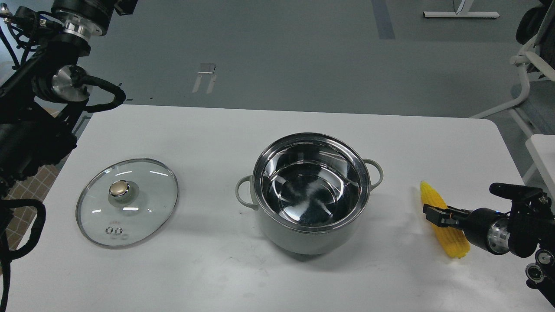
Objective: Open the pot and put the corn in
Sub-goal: 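Grasp the yellow corn cob with the right gripper and lift it, then lower the corn into the pot and release it from the right gripper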
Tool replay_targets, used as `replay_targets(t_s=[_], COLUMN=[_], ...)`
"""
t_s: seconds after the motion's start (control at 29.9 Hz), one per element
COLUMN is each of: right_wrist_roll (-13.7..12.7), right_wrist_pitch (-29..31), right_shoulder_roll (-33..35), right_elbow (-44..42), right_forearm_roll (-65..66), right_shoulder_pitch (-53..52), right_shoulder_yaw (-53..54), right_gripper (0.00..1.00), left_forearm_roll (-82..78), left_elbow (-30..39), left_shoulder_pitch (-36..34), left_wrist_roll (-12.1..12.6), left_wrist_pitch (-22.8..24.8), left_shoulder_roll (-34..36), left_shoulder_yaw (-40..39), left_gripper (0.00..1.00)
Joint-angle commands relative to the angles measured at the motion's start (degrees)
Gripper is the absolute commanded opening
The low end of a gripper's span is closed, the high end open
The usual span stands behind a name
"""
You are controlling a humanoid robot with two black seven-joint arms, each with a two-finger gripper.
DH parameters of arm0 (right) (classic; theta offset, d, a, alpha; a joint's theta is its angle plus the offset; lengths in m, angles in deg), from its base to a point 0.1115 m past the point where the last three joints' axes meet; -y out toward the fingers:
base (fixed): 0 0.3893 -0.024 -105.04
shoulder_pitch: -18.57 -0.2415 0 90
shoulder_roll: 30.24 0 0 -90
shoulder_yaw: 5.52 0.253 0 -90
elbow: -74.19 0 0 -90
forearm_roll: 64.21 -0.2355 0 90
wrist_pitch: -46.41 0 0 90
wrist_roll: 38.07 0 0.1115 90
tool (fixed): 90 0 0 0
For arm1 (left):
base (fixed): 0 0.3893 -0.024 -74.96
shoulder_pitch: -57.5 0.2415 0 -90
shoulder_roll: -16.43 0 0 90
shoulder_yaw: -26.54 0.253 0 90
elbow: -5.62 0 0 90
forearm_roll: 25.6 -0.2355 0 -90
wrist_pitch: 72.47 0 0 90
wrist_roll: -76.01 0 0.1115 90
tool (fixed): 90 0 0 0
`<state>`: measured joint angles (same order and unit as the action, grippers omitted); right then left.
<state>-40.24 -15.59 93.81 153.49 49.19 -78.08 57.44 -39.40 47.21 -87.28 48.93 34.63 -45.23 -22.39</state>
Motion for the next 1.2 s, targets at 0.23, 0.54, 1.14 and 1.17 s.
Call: replay_targets(t_s=[0.23,0.54,1.14,1.17], right_wrist_roll=[0.24,-0.03,-0.2,-0.2], right_wrist_pitch=[0.0,0.0,0.0,0.0], right_shoulder_roll=[-0.12,-10.48,-15.68,-15.68], right_elbow=[2.53,12.63,15.37,15.37], right_forearm_roll=[-0.45,-9.07,-8.37,-8.37], right_shoulder_pitch=[-1.61,-7.15,-14.88,-14.88], right_shoulder_yaw=[7.6,15.88,-9.34,-9.52], right_gripper=[0.12,0.12,0.32,0.37], left_forearm_roll=[-0.09,-0.27,-0.62,-0.62], left_elbow=[-0.02,0.94,1.38,1.3], left_shoulder_pitch=[-0.42,-1.21,-1.56,-1.56], left_wrist_roll=[0.01,0.1,0.1,0.1], left_wrist_pitch=[-0.05,-0.05,-0.14,-0.14], left_shoulder_roll=[0.04,0.13,0.57,0.48], left_shoulder_yaw=[0.15,0.15,0.15,0.15], left_gripper=[0.98,0.98,0.98,0.98])
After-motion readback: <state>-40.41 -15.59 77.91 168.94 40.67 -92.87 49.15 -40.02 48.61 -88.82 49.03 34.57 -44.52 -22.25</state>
